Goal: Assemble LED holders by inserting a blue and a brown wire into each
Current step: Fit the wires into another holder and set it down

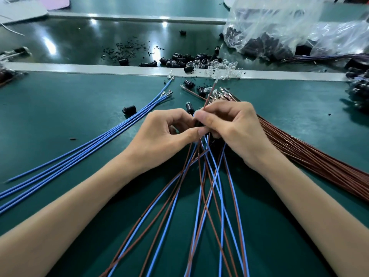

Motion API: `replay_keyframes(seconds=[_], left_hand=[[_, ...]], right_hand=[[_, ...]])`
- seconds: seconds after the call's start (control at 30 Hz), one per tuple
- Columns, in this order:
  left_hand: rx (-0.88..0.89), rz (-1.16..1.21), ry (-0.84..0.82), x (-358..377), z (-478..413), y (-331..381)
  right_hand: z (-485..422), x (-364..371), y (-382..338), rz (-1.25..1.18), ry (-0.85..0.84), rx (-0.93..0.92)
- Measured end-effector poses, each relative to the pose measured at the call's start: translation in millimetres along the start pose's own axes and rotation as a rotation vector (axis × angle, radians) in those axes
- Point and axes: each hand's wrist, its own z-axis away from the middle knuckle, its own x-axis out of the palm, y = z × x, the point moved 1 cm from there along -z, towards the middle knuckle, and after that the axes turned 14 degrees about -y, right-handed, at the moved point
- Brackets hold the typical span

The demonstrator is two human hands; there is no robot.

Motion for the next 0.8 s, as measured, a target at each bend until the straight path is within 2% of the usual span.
replay_keyframes(seconds=[0.1,0.17,0.23,0.3,0.4,0.8], left_hand=[[0.026,-0.19,0.096,-4.3,-0.9,-4.2],[0.025,-0.535,0.26,-14.2,-1.7,-9.1],[-0.079,-0.836,0.438,-31.5,-1.3,-13.3],[-0.211,-0.965,0.473,-47.9,-1.6,-18.2],[-0.313,-1.025,0.393,-54.4,-3.2,-24.1],[-0.144,-0.867,0.427,-49.5,-4.4,-27.9]], right_hand=[[-0.3,1.0,0.2,0.011,0.023,-0.008],[-0.9,-2.7,0.8,-0.023,0.079,0.014],[-0.7,-4.5,1.5,0.006,0.1,0.034],[0.1,-2.0,1.9,0.065,0.088,0.037],[0.7,3.3,1.3,0.127,0.056,0.026],[0.9,4.8,0.5,0.156,0.013,0.032]])
